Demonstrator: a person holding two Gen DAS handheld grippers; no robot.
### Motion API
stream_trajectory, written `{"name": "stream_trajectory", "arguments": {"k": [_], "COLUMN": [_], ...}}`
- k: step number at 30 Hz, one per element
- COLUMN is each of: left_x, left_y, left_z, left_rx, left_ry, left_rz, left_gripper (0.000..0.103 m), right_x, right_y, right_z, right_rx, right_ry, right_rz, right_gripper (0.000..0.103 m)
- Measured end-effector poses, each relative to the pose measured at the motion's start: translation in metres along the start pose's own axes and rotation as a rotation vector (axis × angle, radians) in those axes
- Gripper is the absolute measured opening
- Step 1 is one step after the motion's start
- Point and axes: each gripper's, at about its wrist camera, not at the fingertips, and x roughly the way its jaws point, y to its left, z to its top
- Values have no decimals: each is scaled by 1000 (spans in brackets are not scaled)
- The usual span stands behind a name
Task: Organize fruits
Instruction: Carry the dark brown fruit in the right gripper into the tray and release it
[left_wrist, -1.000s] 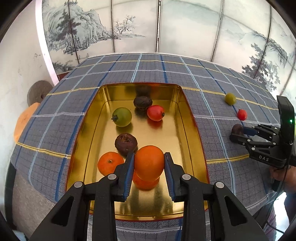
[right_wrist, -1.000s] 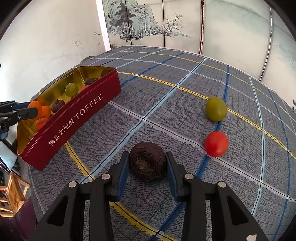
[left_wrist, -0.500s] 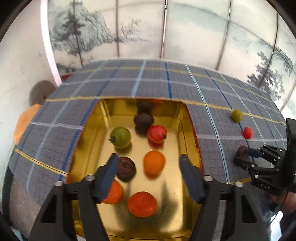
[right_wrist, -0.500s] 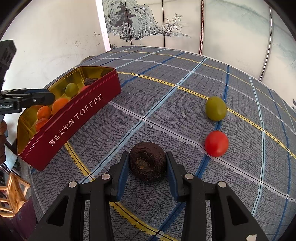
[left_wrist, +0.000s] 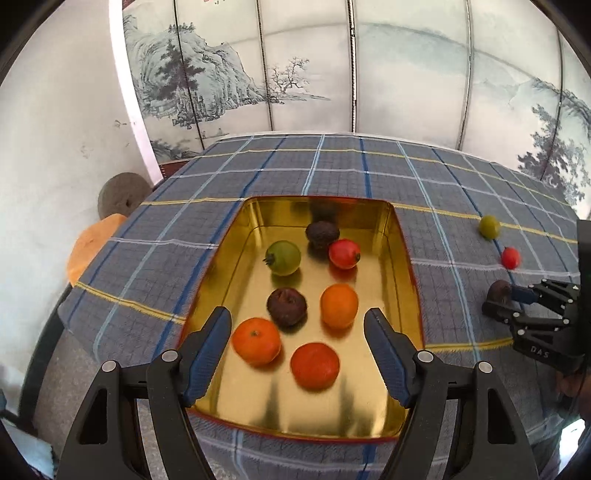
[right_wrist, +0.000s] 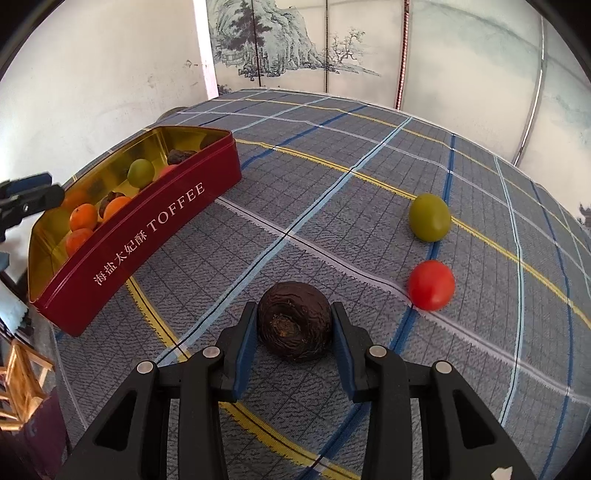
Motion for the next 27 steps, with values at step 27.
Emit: {"name": "stream_trajectory", "arguments": {"k": [27], "left_x": [-15], "left_y": [43], "left_z": [-27], "left_rx": [-29], "left_ry": [-13], "left_rz": [57], "left_gripper": [75], "right_x": [-46], "right_y": [130], "right_z": [48], "right_rx": [-144], "right_ry": [-88], "right_rz": [199], "right_gripper": [35]}}
